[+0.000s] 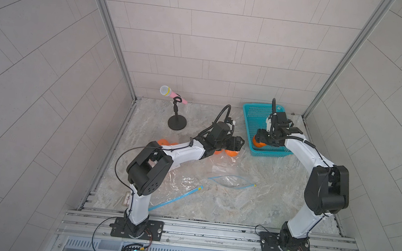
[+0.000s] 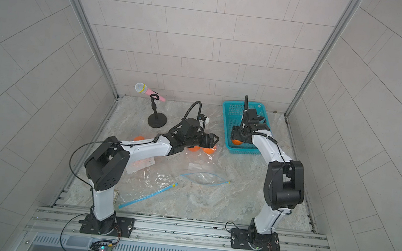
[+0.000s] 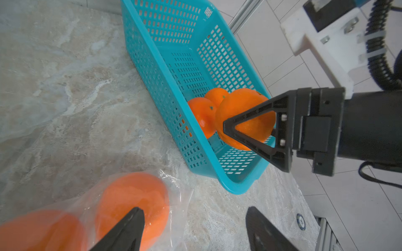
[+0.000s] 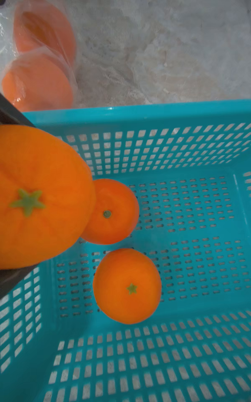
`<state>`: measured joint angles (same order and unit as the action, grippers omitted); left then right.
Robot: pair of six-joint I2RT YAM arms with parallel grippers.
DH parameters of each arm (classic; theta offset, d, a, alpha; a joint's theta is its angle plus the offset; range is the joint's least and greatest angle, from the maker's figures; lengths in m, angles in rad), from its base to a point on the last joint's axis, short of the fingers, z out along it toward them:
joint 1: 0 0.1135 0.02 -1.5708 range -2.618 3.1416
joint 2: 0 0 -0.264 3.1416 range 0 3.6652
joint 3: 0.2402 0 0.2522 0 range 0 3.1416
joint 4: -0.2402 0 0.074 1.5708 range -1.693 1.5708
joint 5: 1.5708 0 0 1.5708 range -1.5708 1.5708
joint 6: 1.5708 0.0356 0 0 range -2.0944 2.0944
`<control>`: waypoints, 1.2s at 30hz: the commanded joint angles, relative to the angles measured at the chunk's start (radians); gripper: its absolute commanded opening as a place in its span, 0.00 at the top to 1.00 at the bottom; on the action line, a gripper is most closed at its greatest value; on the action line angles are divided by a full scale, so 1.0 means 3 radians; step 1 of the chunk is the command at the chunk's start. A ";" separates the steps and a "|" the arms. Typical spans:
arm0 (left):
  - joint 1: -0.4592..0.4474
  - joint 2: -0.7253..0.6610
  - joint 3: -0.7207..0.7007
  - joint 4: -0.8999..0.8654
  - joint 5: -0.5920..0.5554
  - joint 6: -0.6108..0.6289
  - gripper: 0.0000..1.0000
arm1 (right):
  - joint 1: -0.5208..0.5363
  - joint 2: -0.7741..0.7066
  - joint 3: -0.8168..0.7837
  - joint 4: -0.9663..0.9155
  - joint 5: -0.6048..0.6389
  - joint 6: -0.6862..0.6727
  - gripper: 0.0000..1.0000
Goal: Open the zip-top bag and take out the orange
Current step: Place the orange in the basket.
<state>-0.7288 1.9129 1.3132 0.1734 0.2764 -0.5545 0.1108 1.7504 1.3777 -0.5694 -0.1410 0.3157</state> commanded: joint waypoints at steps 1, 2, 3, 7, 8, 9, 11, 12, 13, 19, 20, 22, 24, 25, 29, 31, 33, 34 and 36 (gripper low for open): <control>-0.0035 0.0005 0.0094 -0.0106 0.0051 0.0099 0.20 | -0.0013 0.0064 0.0035 -0.0274 0.0078 -0.0075 0.32; -0.0035 0.0000 0.0083 -0.0114 0.0053 0.0099 0.20 | -0.0017 0.0119 0.0047 -0.0269 0.0069 -0.0076 0.32; -0.0035 -0.0005 0.0074 -0.0123 0.0058 0.0094 0.20 | -0.0025 0.0163 0.0071 -0.0278 0.0057 -0.0078 0.32; -0.0035 -0.0051 -0.0021 -0.0128 0.0070 0.0102 0.20 | -0.0021 0.0260 0.0051 -0.0264 0.0001 -0.0073 0.31; -0.0032 -0.0061 -0.0065 -0.0121 0.0060 0.0097 0.20 | -0.0021 0.0288 0.0025 -0.0254 0.0002 -0.0066 0.30; -0.0030 -0.0075 -0.0103 -0.0096 0.0048 0.0090 0.20 | -0.0017 0.0321 0.0035 -0.0278 0.0025 -0.0073 0.30; -0.0021 -0.0096 -0.0219 -0.0009 0.0060 0.0054 0.20 | -0.0017 0.0376 0.0035 -0.0280 0.0046 -0.0079 0.28; -0.0023 -0.0104 -0.0247 0.0012 0.0071 0.0044 0.20 | -0.0020 0.0397 0.0043 -0.0275 0.0045 -0.0081 0.28; -0.0024 -0.0108 -0.0269 0.0014 0.0071 0.0038 0.20 | -0.0020 0.0426 0.0050 -0.0284 0.0042 -0.0081 0.28; -0.0014 -0.0189 -0.0372 -0.0026 0.0003 0.0066 0.20 | -0.0015 0.0450 0.0067 -0.0280 0.0030 -0.0075 0.17; -0.0002 -0.0201 -0.0369 -0.0064 -0.0022 0.0086 0.20 | -0.0007 0.0414 0.0060 -0.0248 0.0027 -0.0061 0.15; 0.0020 -0.0229 -0.0363 -0.0122 -0.0089 0.0129 0.20 | 0.0011 0.0321 0.0058 -0.0232 0.0037 -0.0050 0.11; 0.0068 -0.0250 -0.0347 -0.0158 -0.0107 0.0166 0.20 | 0.0039 0.0206 0.0020 -0.0191 0.0079 -0.0049 0.08; 0.0103 -0.0265 -0.0348 -0.0176 -0.0125 0.0176 0.20 | 0.0046 0.0150 -0.0008 -0.0158 0.0086 -0.0045 0.07; 0.0235 -0.0372 -0.0417 -0.0191 -0.0215 0.0238 0.20 | 0.0054 -0.0031 -0.0053 -0.0209 0.0069 -0.0048 0.06; 0.0338 -0.0369 -0.0409 -0.0184 -0.0145 0.0323 0.20 | 0.0106 -0.0278 -0.0187 -0.0144 0.0066 -0.0013 0.08; 0.0480 -0.0301 -0.0383 -0.0180 -0.0043 0.0354 0.22 | 0.0218 -0.0626 -0.0375 -0.0081 0.0073 0.0030 0.09; 0.0561 -0.0260 -0.0381 -0.0162 0.0021 0.0355 0.25 | 0.0307 -0.0841 -0.0517 -0.0053 0.0085 0.0053 0.10; 0.0676 -0.0231 -0.0440 -0.0056 0.0036 0.0341 0.26 | 0.0513 -0.1284 -0.0836 0.0035 0.0124 0.0132 0.11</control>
<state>-0.5690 1.8343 1.2037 0.1295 0.2684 -0.4824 0.2012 1.5024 1.1995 -0.5720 -0.1181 0.3229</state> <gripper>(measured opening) 0.744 0.890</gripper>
